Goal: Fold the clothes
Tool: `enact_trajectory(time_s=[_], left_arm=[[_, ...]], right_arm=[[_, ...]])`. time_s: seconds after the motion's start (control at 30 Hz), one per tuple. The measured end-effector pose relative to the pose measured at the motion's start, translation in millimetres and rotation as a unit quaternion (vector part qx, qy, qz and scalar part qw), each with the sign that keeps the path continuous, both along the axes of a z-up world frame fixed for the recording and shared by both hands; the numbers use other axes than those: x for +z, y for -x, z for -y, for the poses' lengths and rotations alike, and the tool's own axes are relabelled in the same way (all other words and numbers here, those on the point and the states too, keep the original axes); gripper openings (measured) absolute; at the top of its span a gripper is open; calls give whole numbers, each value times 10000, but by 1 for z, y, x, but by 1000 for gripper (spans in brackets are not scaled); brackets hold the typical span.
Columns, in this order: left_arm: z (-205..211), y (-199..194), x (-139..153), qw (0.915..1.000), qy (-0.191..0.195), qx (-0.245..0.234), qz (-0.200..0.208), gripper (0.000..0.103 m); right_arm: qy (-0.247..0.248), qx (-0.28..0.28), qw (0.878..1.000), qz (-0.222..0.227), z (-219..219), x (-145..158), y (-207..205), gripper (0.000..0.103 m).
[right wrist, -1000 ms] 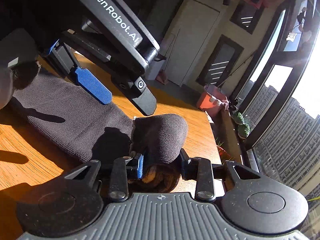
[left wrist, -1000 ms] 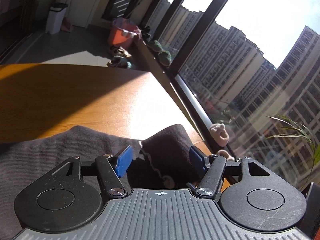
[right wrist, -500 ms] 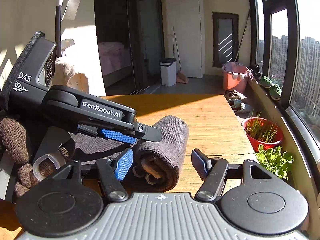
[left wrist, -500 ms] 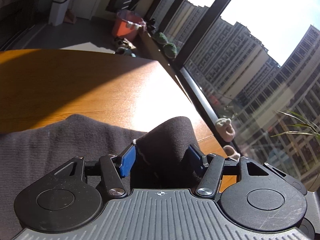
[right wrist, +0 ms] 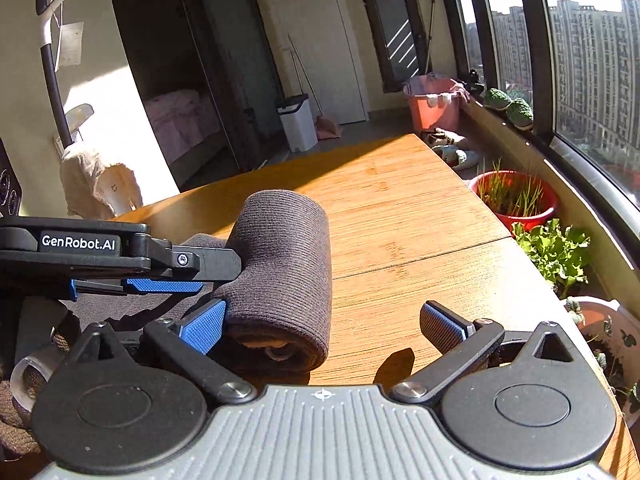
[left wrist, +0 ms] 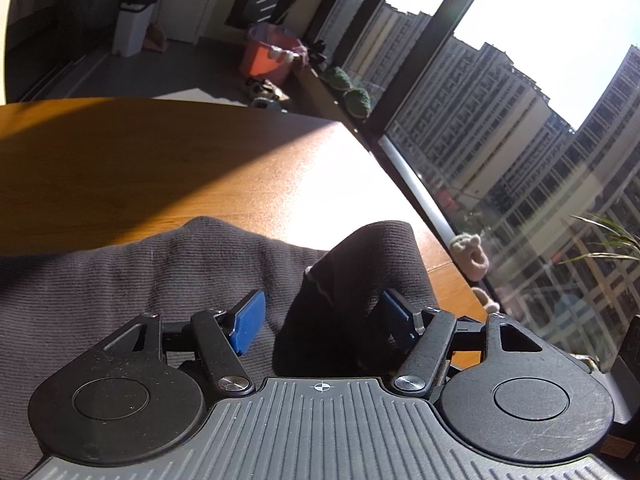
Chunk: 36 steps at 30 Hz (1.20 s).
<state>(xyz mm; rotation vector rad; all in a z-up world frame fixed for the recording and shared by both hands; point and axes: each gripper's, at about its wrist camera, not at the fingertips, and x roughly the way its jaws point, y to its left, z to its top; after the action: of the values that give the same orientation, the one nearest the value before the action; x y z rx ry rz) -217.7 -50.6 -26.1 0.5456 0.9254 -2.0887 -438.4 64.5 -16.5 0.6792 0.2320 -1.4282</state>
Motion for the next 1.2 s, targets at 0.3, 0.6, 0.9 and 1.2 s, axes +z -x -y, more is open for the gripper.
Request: enact_trajectory(time_s=[0.3, 0.6, 0.9, 1.2], left_arm=[[-4, -13, 18, 9996, 150, 140, -198, 66], [-4, 8, 17, 9975, 483, 186, 479, 70], [0, -25, 11, 9987, 264, 406, 165, 75], [-17, -33, 31, 9981, 530, 299, 28, 75]], right_arm=[[288, 599, 9954, -684, 10, 17, -38, 51], [367, 917, 9867, -1290, 1, 20, -59, 52], [86, 312, 9957, 870, 19, 5, -12, 70], [391, 555, 9956, -649, 7, 9, -67, 54]])
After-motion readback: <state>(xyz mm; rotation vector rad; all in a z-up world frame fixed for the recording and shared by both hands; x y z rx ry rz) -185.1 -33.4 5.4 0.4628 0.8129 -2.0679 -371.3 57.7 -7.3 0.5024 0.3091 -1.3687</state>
